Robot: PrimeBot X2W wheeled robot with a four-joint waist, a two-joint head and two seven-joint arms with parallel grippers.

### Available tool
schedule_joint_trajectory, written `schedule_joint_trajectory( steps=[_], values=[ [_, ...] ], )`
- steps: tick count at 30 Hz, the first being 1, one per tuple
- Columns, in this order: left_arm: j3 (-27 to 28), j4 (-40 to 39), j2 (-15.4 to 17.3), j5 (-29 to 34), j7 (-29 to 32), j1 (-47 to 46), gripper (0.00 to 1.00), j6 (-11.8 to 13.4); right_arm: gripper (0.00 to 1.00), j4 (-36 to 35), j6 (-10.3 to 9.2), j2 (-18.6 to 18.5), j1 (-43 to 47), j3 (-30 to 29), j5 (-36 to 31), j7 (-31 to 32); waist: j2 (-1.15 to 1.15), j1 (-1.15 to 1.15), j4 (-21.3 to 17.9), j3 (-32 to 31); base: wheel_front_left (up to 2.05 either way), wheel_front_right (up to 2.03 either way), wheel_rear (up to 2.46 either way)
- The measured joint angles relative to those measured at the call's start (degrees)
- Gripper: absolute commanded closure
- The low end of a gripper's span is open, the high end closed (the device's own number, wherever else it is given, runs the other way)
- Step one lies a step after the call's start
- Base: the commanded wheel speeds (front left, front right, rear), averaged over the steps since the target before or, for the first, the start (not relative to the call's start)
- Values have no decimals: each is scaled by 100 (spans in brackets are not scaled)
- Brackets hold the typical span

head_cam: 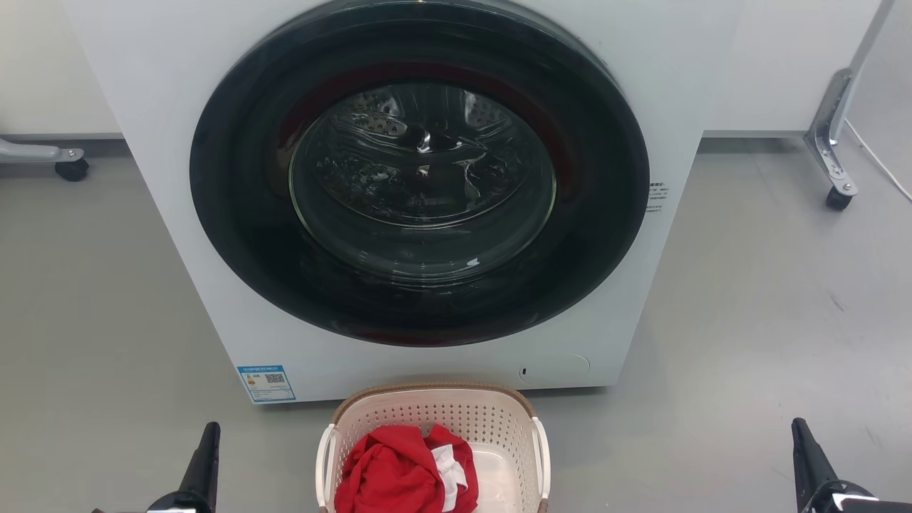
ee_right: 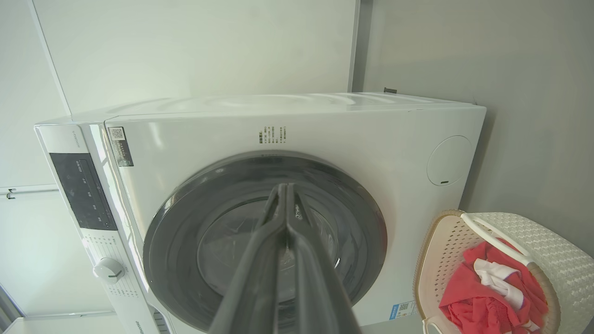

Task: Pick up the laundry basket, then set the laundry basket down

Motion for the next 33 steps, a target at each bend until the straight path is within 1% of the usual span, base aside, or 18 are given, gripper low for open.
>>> schedule_joint_trajectory(
  steps=[33],
  values=[
    [0, 9, -1, 0, 0, 0, 100, 0, 100, 1, 0, 1, 0, 0, 7, 0, 0, 0, 0, 0, 0, 0, 0]
  ],
)
